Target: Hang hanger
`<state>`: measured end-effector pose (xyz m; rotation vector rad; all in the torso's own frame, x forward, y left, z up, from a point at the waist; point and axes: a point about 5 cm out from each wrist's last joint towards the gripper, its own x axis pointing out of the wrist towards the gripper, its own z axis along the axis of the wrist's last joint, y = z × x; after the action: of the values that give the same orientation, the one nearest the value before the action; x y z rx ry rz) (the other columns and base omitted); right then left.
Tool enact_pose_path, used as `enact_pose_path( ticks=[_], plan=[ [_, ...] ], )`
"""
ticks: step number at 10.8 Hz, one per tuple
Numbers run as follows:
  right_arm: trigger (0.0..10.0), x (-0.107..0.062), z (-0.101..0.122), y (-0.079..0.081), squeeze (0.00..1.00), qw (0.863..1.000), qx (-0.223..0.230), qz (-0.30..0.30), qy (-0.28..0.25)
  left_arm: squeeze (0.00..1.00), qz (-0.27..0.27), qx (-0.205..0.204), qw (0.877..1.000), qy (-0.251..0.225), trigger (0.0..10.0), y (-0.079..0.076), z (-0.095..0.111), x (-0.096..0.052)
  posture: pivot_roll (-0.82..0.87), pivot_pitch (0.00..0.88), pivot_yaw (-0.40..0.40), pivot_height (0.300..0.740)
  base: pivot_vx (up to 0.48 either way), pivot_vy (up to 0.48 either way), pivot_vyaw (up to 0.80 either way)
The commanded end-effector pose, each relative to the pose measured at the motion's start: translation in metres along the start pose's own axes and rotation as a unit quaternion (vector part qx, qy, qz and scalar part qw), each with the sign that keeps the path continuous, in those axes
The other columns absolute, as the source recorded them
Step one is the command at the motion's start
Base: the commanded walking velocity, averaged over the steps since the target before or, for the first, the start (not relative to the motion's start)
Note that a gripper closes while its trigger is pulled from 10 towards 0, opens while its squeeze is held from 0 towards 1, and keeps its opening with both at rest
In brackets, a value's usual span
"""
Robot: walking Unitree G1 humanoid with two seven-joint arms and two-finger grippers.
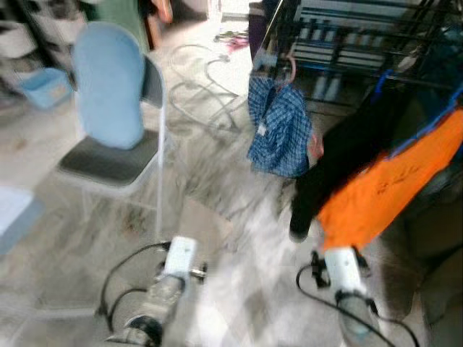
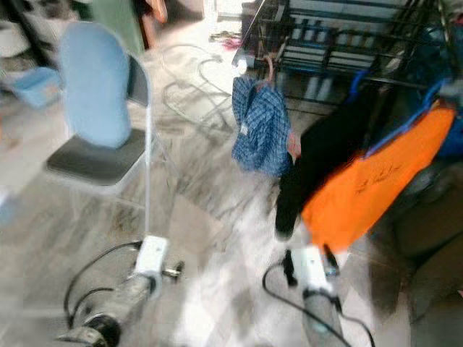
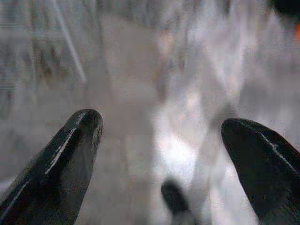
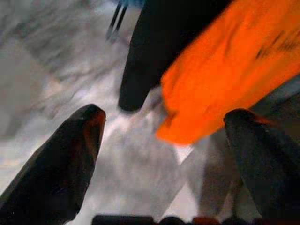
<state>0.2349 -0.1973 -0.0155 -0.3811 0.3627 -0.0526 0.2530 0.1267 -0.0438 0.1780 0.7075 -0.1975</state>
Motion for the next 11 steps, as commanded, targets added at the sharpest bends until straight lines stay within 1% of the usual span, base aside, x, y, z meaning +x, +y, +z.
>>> enact_pose_path(
  ticks=[1, 2, 3, 4, 5, 6, 7, 8, 9, 10, 11],
  plan=[
    [10.0, -0.001, -0.007, 0.008, 0.0, 0.999, 0.003, 0.031, 0.015, 0.0, 0.007, 0.011, 1.0, 0.027, 10.0, 0.003, -0.012, -0.002, -0.21, 0.086, 0.028, 0.74, 0.0, 0.0, 0.0],
    [10.0, -0.005, -0.027, 0.02, 0.0, 0.994, 0.006, 0.076, 0.072, 0.0, 0.04, 0.016, 0.997, 0.069, 10.0, 0.017, -0.035, -0.009, -0.19, 0.089, 0.02, 0.74, 0.0, 0.0, 0.0],
    [10.0, -0.01, -0.039, 0.029, 0.0, 0.987, 0.028, 0.107, 0.117, 0.0, 0.066, 0.002, 0.993, 0.1, 10.0, 0.028, -0.05, -0.015, -0.14, 0.091, -0.003, 0.74, 0.0, 0.0, 0.0],
    [10.0, -0.015, -0.048, 0.04, 0.0, 0.977, 0.057, 0.13, 0.162, 0.0, 0.081, -0.015, 0.989, 0.122, 10.0, 0.038, -0.064, -0.021, -0.1, 0.081, -0.009, 0.74, 0.0, 0.0, 0.0],
    [10.0, -0.02, -0.054, 0.051, 0.0, 0.966, 0.063, 0.155, 0.197, 0.0, 0.099, -0.036, 0.984, 0.141, 10.0, 0.047, -0.077, -0.028, -0.07, 0.072, -0.014, 0.74, 0.0, 0.0, 0.0],
    [10.0, -0.023, -0.056, 0.056, 0.0, 0.962, 0.049, 0.174, 0.206, 0.0, 0.111, -0.027, 0.981, 0.155, 10.0, 0.054, -0.085, -0.033, -0.04, 0.074, -0.011, 0.74, 0.0, 0.0, 0.0],
    [10.0, -0.023, -0.06, 0.053, 0.0, 0.959, 0.065, 0.158, 0.224, 0.0, 0.11, -0.045, 0.981, 0.154, 10.0, 0.06, -0.087, -0.035, -0.01, 0.093, 0.002, 0.74, 0.0, 0.0, 0.0],
    [10.0, -0.023, -0.063, 0.046, 0.0, 0.96, 0.061, 0.14, 0.233, 0.0, 0.1, -0.012, 0.982, 0.162, 10.0, 0.062, -0.09, -0.037, -0.01, 0.096, 0.017, 0.74, 0.0, 0.0, 0.0],
    [10.0, -0.021, -0.064, 0.041, 0.0, 0.961, 0.083, 0.115, 0.238, 0.0, 0.103, -0.019, 0.981, 0.163, 10.0, 0.063, -0.09, -0.037, -0.02, 0.093, 0.019, 0.74, 0.0, 0.0, 0.0],
    [10.0, -0.018, -0.063, 0.035, 0.0, 0.964, 0.09, 0.086, 0.236, 0.0, 0.091, -0.012, 0.983, 0.159, 10.0, 0.061, -0.088, -0.035, -0.04, 0.081, 0.027, 0.74, 0.0, 0.0, 0.0],
    [10.0, -0.021, -0.068, 0.031, 0.0, 0.956, 0.116, 0.088, 0.254, 0.0, 0.082, -0.008, 0.984, 0.157, 10.0, 0.057, -0.084, -0.033, -0.04, 0.07, 0.033, 0.74, 0.0, 0.0, 0.0]
  ],
)
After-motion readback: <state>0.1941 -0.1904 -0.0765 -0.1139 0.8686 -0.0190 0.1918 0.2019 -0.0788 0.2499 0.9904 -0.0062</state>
